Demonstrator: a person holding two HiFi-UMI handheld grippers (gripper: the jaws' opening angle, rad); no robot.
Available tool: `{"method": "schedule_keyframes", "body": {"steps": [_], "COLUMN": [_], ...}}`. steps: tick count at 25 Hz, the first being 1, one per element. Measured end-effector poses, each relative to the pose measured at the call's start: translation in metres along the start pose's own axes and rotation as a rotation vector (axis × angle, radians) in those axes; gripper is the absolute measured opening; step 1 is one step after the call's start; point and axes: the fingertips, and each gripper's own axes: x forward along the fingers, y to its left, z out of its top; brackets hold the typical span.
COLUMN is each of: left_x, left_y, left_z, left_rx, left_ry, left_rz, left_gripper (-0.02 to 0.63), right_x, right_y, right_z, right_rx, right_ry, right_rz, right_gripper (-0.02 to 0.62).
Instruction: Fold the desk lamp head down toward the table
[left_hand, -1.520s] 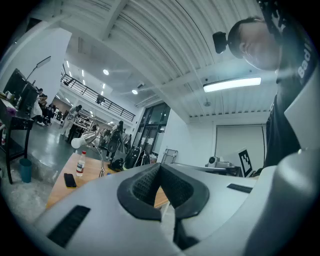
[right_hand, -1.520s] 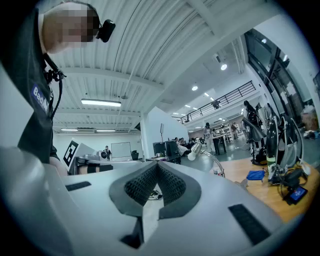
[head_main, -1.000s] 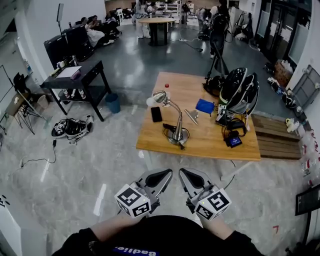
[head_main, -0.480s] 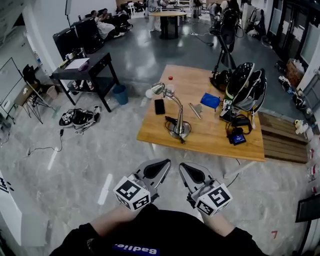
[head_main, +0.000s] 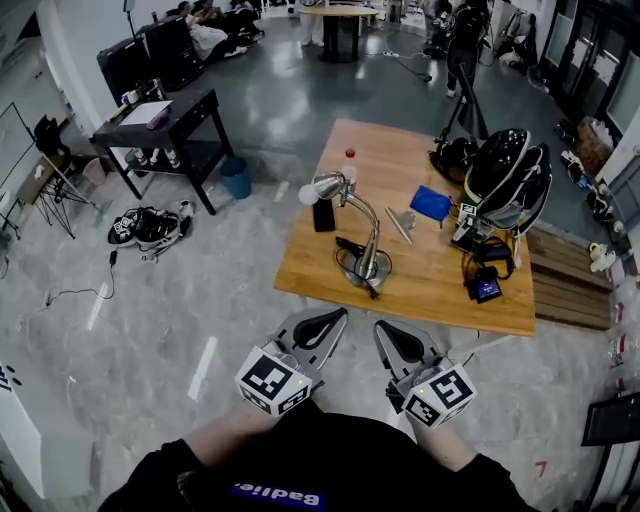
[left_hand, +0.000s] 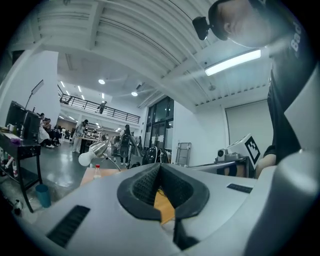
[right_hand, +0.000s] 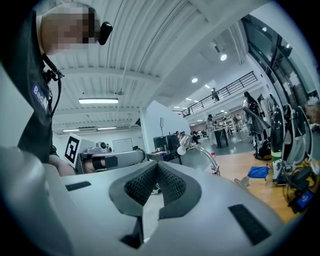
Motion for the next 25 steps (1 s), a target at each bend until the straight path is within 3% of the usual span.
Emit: {"method": "schedule_keyframes", "body": {"steps": [8, 14, 20, 25], "left_x": [0.039, 0.066, 0.099, 0.122], "left_y": [0.082, 0.102, 0.116, 0.136], "left_z": [0.016, 0.016, 0.022, 0.022], "left_rx": [0.063, 0.138, 0.291, 0.476], "left_ry": [-0.005, 0.010, 0.071, 0.198], "left_rz": [-0.129, -0.129, -0.007, 0.133], "left_gripper": [-0.002, -0.002, -0.002, 0.000], "right_x": [0.074, 0.095, 0.105, 0.105], "right_y": [-0.063, -0.103, -0.145, -0.174], "right_z": [0.013, 0.004, -0.007, -0.019], "right_rx": [-0.011, 0.010, 0.022, 0.030], "right_ry": [0.029, 0.052, 0.087, 0.132], "right_rz": [-0.174, -0.196, -0.121, -0.053], "right_gripper": [-0.003, -0.003, -0.003, -0.002]}}
